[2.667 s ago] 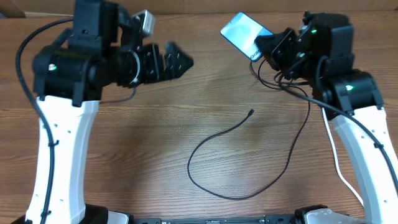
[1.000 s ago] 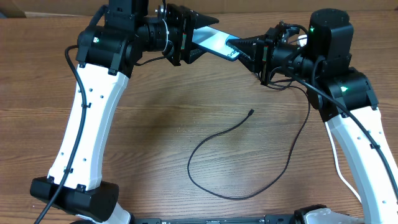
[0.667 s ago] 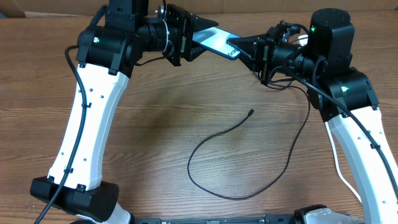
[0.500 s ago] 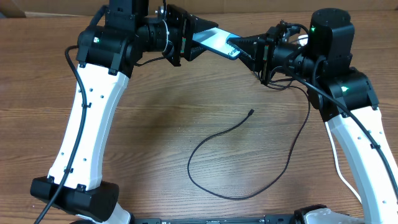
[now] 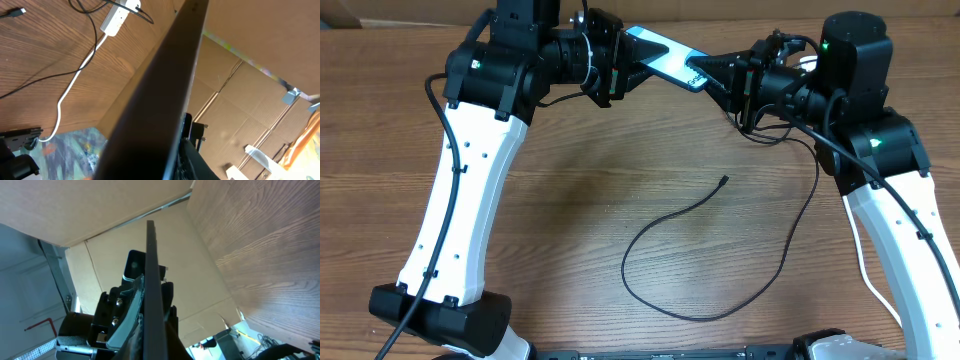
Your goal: Plug charger to phone and switch on socket
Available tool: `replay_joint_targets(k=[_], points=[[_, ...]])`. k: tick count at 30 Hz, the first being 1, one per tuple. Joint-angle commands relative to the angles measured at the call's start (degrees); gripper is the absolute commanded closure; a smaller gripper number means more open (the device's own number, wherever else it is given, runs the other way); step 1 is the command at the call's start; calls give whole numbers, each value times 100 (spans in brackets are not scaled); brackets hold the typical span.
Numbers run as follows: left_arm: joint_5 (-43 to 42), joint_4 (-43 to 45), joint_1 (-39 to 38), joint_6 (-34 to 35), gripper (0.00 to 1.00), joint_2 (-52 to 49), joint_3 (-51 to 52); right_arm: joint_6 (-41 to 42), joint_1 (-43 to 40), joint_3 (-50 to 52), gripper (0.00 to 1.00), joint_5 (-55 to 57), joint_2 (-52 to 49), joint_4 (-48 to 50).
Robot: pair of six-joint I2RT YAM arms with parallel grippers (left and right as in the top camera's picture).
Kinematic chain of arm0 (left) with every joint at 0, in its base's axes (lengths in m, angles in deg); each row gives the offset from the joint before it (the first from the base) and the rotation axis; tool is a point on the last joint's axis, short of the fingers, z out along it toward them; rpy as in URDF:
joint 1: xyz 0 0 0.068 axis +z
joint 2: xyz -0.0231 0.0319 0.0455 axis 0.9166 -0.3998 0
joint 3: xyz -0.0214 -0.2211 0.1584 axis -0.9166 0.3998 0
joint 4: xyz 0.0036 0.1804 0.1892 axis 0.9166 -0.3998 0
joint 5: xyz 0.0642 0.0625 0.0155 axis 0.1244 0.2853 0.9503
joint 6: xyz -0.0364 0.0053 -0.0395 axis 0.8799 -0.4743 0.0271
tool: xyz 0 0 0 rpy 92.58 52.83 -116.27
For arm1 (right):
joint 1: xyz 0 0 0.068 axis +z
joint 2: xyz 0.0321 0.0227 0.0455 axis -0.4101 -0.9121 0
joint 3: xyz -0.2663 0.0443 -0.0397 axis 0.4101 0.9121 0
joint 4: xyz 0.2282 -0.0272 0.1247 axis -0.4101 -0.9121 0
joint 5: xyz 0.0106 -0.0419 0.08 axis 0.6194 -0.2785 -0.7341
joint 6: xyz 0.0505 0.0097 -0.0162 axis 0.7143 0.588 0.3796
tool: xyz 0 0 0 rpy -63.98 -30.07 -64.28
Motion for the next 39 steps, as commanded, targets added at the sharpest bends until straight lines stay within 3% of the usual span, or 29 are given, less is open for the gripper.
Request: replay_joint_targets(k=[1, 3, 7, 9, 14, 19, 26, 28, 31, 35, 39], points=[[55, 96, -35, 37, 89, -9, -4, -48, 208, -192, 89, -186, 55, 0], [55, 96, -35, 37, 96, -9, -2, -50, 214, -192, 86, -177, 55, -2], [258, 111, -28, 2, 96, -9, -4, -85, 212, -192, 83, -181, 55, -2], [428, 111, -9, -111, 96, -9, -4, -120, 212, -192, 75, -177, 55, -2], [994, 107, 90, -549, 96, -7, -4, -570, 195, -192, 26, -107, 55, -2], [1738, 79, 308, -1547, 96, -9, -2, -1285, 195, -192, 7, 295, 55, -315], [3027, -643, 603, -3779, 96, -9, -2, -3069, 195, -192, 5, 1698, 55, -1379], [3648, -1097, 627, -4159, 96, -17, 0, -3410, 195, -190, 0, 2439, 52, -1915], [4393, -1698, 629, -4415, 96, -39, 57, -3552, 195, -181, 0, 3569, 0, -2653], [4328, -1915, 621, -5217, 96, -138, 212, -3554, 195, -166, 0, 4382, -155, -3246], [3799, -1932, 560, -6022, 96, -345, 420, -3589, 195, -103, 0, 4461, -387, -3488]])
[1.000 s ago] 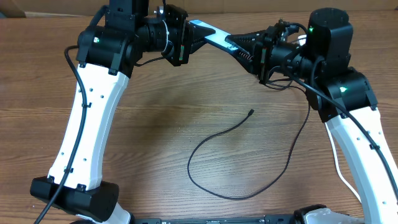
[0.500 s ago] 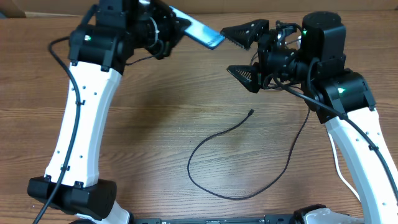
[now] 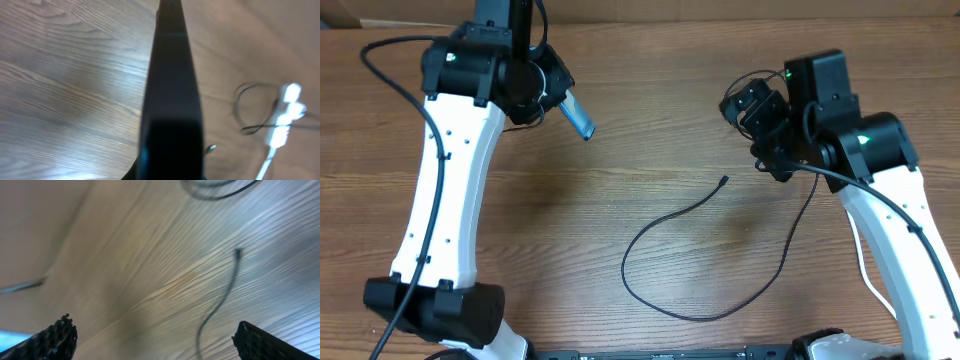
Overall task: Plug charger to phone and switch on socket
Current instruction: 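Move the right gripper down over the black cable's USB-C plug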
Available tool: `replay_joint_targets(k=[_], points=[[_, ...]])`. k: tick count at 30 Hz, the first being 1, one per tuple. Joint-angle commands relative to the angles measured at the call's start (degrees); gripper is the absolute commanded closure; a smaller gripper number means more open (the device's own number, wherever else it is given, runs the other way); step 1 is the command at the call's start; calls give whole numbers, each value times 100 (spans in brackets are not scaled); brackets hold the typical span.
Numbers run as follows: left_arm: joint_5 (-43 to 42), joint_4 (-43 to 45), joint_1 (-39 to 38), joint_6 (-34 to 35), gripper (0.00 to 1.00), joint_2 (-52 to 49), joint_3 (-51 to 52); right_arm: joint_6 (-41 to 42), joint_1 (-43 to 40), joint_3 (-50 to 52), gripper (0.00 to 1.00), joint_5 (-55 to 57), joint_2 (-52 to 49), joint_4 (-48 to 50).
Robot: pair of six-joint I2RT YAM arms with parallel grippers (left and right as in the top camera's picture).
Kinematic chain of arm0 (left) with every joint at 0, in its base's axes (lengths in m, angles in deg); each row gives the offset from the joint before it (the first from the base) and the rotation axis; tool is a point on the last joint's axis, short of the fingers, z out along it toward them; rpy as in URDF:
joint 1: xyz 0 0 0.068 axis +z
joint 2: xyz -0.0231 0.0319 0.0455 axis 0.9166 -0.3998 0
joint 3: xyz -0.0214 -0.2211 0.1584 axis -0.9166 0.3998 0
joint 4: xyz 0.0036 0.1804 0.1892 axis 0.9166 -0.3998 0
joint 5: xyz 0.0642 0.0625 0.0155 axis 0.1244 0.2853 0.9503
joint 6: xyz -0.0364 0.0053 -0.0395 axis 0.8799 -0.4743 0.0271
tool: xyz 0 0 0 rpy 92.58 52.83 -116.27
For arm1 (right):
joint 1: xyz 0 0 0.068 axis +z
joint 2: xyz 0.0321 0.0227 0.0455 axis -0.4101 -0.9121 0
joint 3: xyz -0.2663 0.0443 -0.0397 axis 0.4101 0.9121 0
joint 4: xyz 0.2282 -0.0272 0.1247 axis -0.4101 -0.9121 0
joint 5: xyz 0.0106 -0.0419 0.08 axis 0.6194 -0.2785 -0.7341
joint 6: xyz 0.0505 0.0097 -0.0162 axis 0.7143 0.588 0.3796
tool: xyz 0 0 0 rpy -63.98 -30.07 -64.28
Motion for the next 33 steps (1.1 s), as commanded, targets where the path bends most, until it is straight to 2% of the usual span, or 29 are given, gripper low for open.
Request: replay_joint_targets(k=[1, 6, 12, 18, 29, 30, 31, 33], points=[[-391, 24, -76, -1174, 96, -262, 197, -278, 0, -37, 0, 599, -262, -85], [-1115, 28, -127, -1735, 96, -496, 275, -649, 7, 33, 0, 605, -590, -101], [-1117, -39, -142, -2111, 96, -522, 275, -758, 7, 177, 0, 603, -756, -87], [-723, -57, -142, -2081, 96, -529, 275, -796, 7, 577, 0, 599, -772, 63], [-516, -70, -175, -2041, 96, -531, 275, -957, 11, 1401, 0, 601, -776, 614], [-516, -72, -175, -2041, 96, -531, 275, -953, 11, 1488, 1, 601, -776, 697], [-522, -79, -179, -2039, 96, -531, 275, -929, 11, 1598, 6, 601, -776, 767], [-529, -98, -181, -2041, 96, -531, 275, -728, 11, 1814, 7, 603, -776, 855]])
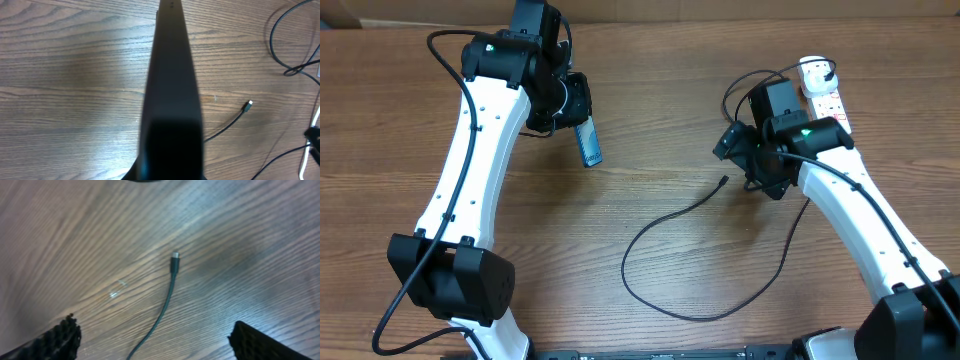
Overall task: Plug charger to phone and switch on socket
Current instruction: 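Move the right gripper down over the black cable's USB-C plug, then lower the right gripper and close it on the USB-C plug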
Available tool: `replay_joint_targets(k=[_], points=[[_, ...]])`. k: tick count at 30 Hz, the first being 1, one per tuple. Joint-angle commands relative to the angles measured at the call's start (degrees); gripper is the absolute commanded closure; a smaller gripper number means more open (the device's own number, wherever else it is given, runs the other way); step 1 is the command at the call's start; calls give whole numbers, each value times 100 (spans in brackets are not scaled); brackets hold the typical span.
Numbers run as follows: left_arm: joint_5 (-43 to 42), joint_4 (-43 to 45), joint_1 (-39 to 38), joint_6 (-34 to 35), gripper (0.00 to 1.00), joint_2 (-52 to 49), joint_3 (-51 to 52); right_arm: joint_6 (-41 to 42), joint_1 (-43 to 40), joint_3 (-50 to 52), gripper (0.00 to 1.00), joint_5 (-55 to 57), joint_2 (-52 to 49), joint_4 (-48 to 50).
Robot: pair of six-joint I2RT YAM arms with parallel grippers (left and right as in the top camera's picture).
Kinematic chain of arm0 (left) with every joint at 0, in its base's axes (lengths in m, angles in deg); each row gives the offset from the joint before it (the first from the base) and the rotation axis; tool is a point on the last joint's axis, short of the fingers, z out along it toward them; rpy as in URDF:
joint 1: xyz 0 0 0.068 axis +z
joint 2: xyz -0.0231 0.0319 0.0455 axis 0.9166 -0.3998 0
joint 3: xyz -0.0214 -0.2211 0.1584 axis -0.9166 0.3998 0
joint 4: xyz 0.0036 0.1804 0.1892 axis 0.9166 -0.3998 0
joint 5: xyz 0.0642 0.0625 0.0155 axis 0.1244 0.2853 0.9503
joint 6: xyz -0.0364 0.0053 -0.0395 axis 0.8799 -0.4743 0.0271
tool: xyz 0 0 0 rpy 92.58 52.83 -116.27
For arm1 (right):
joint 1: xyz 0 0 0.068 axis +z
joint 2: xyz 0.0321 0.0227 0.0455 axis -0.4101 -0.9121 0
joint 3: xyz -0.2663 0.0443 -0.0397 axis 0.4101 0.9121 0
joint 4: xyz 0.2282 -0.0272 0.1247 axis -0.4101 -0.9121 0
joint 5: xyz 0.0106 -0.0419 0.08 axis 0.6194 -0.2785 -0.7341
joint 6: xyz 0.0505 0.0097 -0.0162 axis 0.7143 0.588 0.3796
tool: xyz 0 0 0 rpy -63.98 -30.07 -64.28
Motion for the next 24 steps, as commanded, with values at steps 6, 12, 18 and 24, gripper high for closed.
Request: replay_joint_targets(k=[6, 12, 18, 24], points=[[46, 4, -50, -142, 96, 57, -72, 321, 4, 1016, 32, 98, -17, 841], [46, -2, -50, -144, 96, 57, -72, 321, -87, 1554, 43, 24, -24, 1515], [46, 15, -50, -98, 96, 57, -72, 304, -271, 1749, 52, -205, -90, 1910], [44, 33, -50, -94, 96, 57, -72, 306, -190, 1749, 51, -428, -289, 2271]])
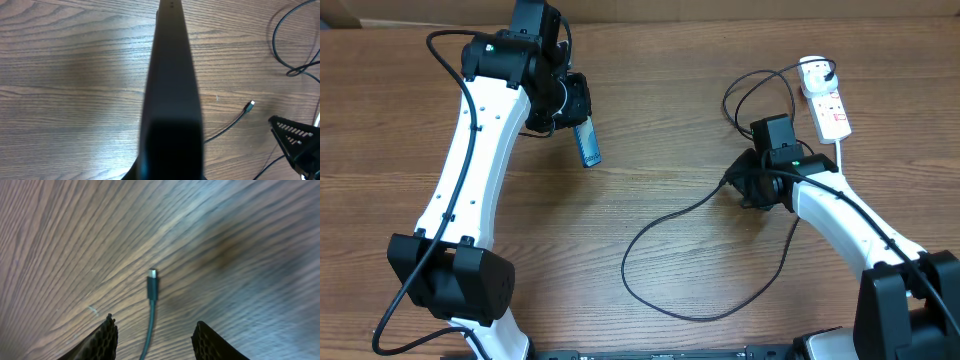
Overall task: Plug charger to phone and switch on socket
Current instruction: 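Lower the right gripper and close it on the USB-C plug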
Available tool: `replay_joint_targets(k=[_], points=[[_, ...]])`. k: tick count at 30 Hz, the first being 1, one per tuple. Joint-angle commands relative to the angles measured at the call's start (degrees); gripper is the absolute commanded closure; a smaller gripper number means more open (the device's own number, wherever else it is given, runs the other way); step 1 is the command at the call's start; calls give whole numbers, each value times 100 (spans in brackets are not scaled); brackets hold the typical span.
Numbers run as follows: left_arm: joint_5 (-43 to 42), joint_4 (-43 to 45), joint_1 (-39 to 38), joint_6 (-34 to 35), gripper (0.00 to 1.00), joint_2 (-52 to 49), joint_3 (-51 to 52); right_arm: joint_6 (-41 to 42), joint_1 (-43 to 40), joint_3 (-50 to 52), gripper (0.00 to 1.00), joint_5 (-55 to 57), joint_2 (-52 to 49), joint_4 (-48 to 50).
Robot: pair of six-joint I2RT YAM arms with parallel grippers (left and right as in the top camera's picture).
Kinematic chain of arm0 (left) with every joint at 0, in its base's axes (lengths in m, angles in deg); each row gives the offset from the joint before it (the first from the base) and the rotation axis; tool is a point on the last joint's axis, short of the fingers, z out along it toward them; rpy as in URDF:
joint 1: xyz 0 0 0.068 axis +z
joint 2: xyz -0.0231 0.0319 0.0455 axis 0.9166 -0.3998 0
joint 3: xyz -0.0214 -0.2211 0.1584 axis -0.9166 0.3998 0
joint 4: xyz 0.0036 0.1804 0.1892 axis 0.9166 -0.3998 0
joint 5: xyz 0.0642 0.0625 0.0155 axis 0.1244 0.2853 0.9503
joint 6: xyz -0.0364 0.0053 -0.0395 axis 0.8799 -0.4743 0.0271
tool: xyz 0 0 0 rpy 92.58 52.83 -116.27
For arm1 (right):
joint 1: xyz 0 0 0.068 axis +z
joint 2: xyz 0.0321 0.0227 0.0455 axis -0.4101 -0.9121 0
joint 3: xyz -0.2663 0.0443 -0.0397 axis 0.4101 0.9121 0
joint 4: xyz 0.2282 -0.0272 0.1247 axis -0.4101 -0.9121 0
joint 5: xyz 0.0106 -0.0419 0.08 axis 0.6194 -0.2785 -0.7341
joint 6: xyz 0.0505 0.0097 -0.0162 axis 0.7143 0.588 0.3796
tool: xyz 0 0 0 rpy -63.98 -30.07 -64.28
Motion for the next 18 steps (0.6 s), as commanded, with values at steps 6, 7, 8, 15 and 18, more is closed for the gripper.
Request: replay_joint_targets(k=[6, 7, 8, 15, 18], points=[[9, 46, -50, -83, 96, 57, -72, 229, 57, 9, 51, -142, -623, 243], [9, 46, -50, -83, 96, 57, -72, 240, 57, 9, 51, -157, -684, 295], [9, 46, -50, -85, 96, 57, -72, 236, 59, 9, 51, -216, -752, 382], [9, 50, -50, -85, 96, 57, -72, 260, 63, 9, 55, -385, -984, 573], [9, 63, -50, -85, 96, 57, -72, 260, 63, 9, 59, -387, -1054, 597]])
